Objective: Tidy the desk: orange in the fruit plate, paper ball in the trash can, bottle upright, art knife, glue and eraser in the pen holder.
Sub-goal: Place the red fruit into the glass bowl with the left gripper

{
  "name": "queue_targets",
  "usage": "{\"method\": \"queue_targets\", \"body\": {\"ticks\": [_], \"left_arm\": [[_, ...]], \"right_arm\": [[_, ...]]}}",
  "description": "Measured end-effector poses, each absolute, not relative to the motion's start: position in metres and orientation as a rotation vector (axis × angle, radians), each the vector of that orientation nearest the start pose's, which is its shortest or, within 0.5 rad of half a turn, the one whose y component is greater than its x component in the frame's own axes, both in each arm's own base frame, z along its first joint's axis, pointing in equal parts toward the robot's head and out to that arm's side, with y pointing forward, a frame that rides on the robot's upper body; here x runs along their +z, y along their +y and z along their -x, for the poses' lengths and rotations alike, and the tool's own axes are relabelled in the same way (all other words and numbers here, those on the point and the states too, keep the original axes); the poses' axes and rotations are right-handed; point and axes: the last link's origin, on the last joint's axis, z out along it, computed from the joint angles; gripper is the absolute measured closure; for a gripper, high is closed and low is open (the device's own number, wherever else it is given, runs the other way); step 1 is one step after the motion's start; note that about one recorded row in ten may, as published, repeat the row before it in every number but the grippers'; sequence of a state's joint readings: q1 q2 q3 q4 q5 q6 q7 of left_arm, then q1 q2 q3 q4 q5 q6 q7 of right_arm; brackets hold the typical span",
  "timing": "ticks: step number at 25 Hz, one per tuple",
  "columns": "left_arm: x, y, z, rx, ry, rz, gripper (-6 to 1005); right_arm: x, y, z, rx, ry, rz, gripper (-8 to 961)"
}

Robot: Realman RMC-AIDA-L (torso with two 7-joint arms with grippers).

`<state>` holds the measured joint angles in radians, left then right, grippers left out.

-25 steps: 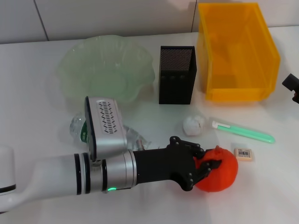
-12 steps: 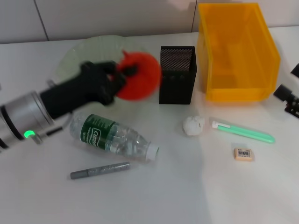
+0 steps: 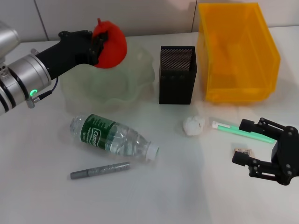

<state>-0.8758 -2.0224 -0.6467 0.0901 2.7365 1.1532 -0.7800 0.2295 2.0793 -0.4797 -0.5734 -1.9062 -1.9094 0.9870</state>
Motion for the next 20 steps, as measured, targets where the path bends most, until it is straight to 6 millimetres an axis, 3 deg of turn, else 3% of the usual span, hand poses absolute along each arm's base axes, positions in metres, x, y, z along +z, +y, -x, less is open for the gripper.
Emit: {"method": "queue_targets", "body": {"ticks": [12,20], "left_arm": [[-0.047,0.413,0.228,-0.784,-0.508,2.212,896],[-0.046,0.411,0.231,-0.785,-0.518,2.215,595]], "right_arm": [[0.023,0.214,-0.317,1.036,0.470,2.540,152],[0.024,0.216,-0.317,1.034,0.482,2.545,153]]}}
